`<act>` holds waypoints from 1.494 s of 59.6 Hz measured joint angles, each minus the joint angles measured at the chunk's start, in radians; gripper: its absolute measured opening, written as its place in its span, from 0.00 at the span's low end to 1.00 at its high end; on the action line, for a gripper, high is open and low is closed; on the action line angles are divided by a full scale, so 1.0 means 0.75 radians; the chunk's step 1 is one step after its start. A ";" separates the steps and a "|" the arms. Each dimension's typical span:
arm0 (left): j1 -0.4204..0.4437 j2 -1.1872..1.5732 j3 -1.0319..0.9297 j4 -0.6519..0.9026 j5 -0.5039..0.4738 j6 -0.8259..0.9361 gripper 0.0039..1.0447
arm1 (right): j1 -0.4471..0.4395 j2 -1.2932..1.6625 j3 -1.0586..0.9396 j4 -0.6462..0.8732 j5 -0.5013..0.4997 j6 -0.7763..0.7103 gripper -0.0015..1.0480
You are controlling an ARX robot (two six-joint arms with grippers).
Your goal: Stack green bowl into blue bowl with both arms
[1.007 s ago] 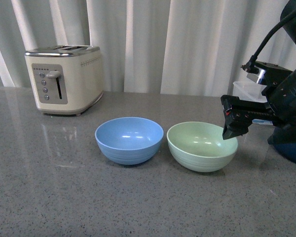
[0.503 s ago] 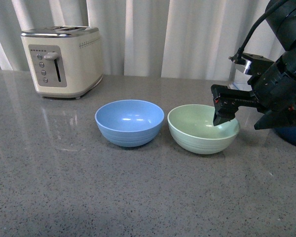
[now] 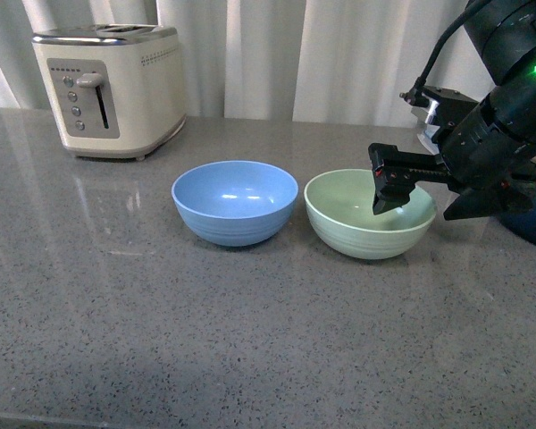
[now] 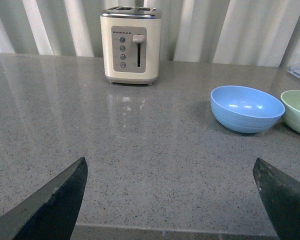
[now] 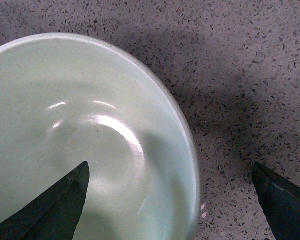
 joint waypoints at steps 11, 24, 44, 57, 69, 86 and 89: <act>0.000 0.000 0.000 0.000 0.000 0.000 0.94 | 0.005 0.017 0.000 0.026 -0.019 0.001 0.68; 0.000 0.000 0.000 0.000 0.000 0.000 0.94 | 0.006 0.011 -0.042 0.098 -0.017 -0.013 0.29; 0.000 -0.001 0.000 0.000 0.000 0.000 0.94 | -0.020 -0.057 -0.076 0.112 -0.018 -0.023 0.02; 0.000 -0.001 0.000 0.000 0.000 0.000 0.94 | -0.034 -0.081 -0.025 0.051 -0.031 -0.035 0.02; 0.000 -0.001 0.000 0.000 0.000 0.000 0.94 | 0.011 -0.110 0.141 -0.024 -0.073 -0.034 0.02; 0.000 -0.001 0.000 0.000 0.000 0.000 0.94 | 0.162 -0.117 0.218 -0.055 -0.114 -0.033 0.02; 0.000 -0.001 0.000 0.000 0.000 0.000 0.94 | 0.189 -0.112 0.219 -0.055 -0.125 -0.032 0.02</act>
